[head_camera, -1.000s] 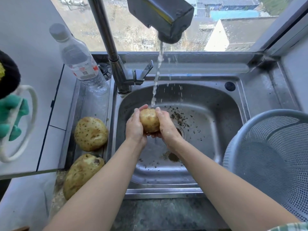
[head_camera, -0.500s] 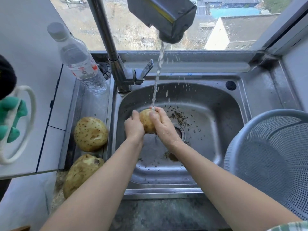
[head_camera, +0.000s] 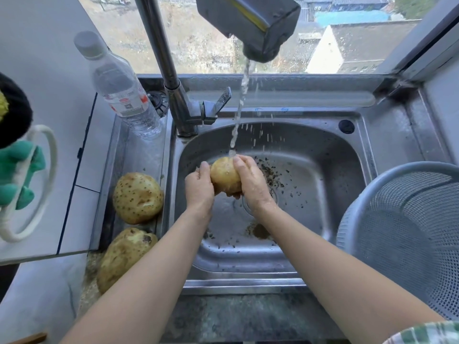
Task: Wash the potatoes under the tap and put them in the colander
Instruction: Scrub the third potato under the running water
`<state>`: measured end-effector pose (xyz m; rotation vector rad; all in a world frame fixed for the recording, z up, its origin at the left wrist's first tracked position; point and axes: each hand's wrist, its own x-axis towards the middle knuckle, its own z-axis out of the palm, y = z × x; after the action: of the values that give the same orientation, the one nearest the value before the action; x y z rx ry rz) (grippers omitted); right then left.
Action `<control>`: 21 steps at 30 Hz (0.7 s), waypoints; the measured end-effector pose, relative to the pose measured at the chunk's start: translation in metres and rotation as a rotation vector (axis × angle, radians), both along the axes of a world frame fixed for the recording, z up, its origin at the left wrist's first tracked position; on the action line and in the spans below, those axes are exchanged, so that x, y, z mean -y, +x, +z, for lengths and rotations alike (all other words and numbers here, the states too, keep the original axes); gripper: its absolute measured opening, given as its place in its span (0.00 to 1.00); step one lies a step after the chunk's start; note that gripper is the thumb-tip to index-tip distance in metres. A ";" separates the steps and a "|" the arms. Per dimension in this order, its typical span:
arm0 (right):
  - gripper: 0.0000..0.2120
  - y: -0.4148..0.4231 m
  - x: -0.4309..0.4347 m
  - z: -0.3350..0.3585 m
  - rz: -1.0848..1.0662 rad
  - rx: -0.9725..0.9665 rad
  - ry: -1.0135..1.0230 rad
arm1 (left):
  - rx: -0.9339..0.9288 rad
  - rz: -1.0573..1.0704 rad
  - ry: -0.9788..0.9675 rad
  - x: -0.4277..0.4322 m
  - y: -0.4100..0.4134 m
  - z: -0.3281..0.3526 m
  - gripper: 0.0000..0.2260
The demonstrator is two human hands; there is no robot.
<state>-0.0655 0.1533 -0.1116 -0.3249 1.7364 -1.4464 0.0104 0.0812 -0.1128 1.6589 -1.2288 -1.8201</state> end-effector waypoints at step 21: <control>0.33 0.002 -0.006 0.006 -0.173 0.260 0.240 | -0.194 -0.394 -0.171 -0.024 -0.005 0.003 0.18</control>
<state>-0.0631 0.1589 -0.1053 0.1389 1.7310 -1.3151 0.0057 0.1050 -0.1095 1.1776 -1.6561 -1.9741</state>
